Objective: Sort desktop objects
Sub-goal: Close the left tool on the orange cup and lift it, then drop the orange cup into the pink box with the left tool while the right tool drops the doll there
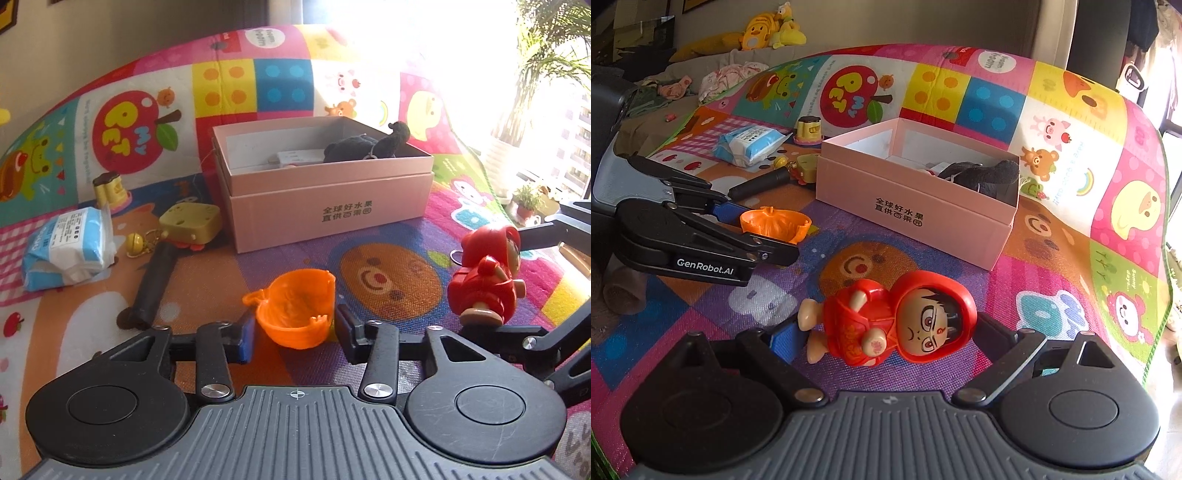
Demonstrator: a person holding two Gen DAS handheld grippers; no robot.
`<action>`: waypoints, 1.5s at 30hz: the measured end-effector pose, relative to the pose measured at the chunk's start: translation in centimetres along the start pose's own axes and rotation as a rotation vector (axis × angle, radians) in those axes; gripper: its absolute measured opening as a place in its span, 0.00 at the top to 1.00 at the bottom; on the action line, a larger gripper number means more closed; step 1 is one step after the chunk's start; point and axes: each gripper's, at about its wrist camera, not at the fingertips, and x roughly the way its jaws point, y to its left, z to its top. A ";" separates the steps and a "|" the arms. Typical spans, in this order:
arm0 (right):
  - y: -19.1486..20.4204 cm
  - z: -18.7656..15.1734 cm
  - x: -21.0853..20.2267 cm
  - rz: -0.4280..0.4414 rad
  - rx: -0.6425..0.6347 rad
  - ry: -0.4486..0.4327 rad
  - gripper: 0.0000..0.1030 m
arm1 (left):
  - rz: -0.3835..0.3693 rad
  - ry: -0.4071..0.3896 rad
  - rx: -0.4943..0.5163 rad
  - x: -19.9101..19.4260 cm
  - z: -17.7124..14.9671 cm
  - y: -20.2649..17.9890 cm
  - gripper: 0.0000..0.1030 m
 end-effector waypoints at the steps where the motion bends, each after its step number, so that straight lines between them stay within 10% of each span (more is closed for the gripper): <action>1: 0.0 0.0 -0.2 0.003 -0.006 -0.003 0.09 | -0.001 0.000 0.002 -0.4 -0.1 0.0 0.59; 9: 0.2 -0.3 -1.1 0.004 -0.037 -0.026 0.09 | 0.011 -0.008 0.020 -2.4 -0.7 0.3 0.61; 19: 0.3 -0.5 -0.9 0.016 -0.031 -0.018 0.09 | 0.039 0.011 0.023 -0.7 -0.8 0.1 0.39; 32: -0.6 -0.2 -1.1 -0.023 -0.006 -0.034 0.09 | 0.015 -0.009 0.074 -1.1 -0.5 -0.4 0.43; 41: -6.3 7.5 -5.3 -0.149 0.090 -0.300 0.09 | 0.066 -0.248 0.083 -0.7 10.1 0.3 0.42; 45: -8.7 10.2 -4.9 -0.170 0.158 -0.324 0.09 | 0.054 -0.229 0.026 2.0 11.7 0.8 0.18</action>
